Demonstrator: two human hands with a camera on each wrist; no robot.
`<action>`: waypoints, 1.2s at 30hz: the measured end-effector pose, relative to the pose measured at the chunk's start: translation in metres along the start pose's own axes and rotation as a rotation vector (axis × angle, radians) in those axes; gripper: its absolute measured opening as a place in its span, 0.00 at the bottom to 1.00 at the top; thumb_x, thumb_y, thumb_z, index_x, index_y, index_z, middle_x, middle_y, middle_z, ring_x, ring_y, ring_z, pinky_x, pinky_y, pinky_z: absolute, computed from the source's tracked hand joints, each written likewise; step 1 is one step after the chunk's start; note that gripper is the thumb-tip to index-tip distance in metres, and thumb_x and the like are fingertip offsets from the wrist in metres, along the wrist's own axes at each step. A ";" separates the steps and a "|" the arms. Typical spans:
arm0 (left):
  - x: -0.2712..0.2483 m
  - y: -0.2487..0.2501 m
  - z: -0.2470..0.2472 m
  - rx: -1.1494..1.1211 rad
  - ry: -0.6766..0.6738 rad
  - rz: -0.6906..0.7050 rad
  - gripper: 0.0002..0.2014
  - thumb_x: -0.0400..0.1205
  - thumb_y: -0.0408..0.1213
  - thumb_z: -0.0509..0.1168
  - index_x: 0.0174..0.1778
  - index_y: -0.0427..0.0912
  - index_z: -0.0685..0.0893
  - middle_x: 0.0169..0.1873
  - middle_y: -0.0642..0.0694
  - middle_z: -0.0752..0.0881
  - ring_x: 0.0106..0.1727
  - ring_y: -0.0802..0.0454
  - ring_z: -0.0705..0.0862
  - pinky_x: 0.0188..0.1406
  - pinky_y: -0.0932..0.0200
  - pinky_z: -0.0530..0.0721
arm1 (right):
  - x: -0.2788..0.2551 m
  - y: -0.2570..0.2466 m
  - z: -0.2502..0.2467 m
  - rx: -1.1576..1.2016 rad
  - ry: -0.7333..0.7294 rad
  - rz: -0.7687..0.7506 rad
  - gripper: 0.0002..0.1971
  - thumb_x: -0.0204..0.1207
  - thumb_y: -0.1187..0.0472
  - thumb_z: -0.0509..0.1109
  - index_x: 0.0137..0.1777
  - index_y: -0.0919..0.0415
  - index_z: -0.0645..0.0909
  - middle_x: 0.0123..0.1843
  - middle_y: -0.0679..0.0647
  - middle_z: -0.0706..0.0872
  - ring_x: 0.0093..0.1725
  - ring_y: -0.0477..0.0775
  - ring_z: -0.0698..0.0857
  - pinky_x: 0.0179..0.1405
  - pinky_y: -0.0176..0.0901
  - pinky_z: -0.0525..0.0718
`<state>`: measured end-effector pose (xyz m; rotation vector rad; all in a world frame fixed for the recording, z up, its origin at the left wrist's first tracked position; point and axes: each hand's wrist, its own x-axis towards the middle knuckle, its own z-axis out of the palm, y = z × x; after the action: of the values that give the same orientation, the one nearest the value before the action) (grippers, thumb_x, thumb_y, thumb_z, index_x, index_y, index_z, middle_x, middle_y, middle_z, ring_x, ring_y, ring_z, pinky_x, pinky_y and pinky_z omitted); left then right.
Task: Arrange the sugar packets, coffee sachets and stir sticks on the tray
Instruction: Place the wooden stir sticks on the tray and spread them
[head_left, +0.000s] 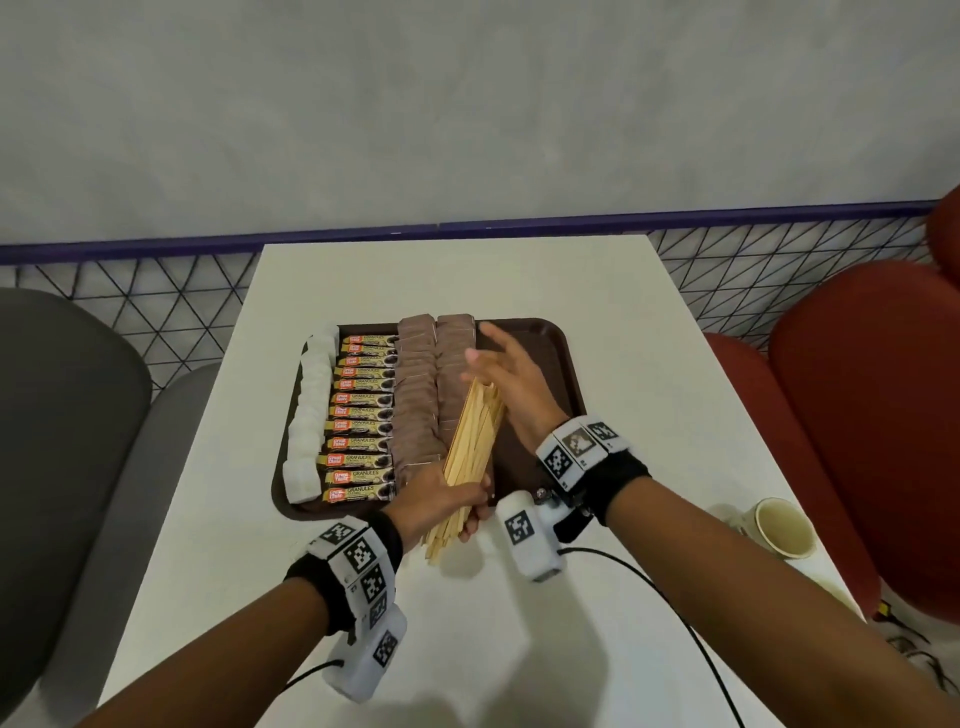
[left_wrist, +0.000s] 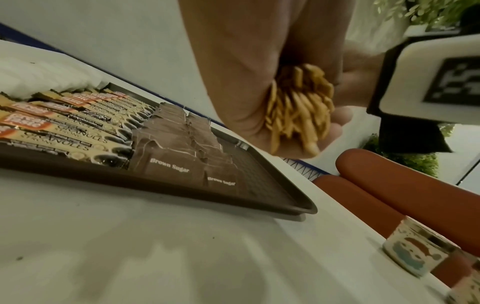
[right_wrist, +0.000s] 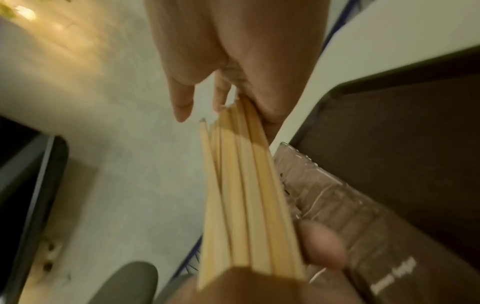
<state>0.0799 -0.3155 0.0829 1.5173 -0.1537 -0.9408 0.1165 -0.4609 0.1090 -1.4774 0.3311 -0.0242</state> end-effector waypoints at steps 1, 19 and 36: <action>0.000 0.000 0.000 0.007 0.008 0.007 0.04 0.78 0.21 0.63 0.43 0.33 0.78 0.23 0.41 0.80 0.17 0.52 0.76 0.18 0.61 0.77 | 0.001 -0.002 0.002 -0.128 -0.034 -0.023 0.20 0.76 0.52 0.68 0.67 0.54 0.78 0.62 0.55 0.84 0.64 0.56 0.82 0.67 0.49 0.77; 0.013 0.016 -0.010 -0.049 0.265 0.117 0.06 0.79 0.28 0.66 0.51 0.36 0.79 0.28 0.44 0.80 0.28 0.51 0.82 0.30 0.59 0.82 | -0.020 -0.005 0.001 -0.080 -0.008 -0.081 0.25 0.85 0.48 0.46 0.80 0.52 0.55 0.80 0.46 0.61 0.75 0.39 0.61 0.73 0.37 0.58; 0.020 0.039 -0.018 -0.029 0.546 0.424 0.15 0.78 0.36 0.70 0.58 0.34 0.80 0.45 0.45 0.87 0.48 0.54 0.86 0.42 0.69 0.85 | -0.034 0.013 0.050 0.473 -0.169 0.441 0.31 0.80 0.35 0.43 0.66 0.53 0.77 0.66 0.54 0.82 0.69 0.56 0.78 0.72 0.57 0.74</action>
<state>0.1206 -0.3224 0.1055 1.5793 -0.0612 -0.1779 0.0933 -0.4039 0.1063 -0.9097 0.4709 0.3517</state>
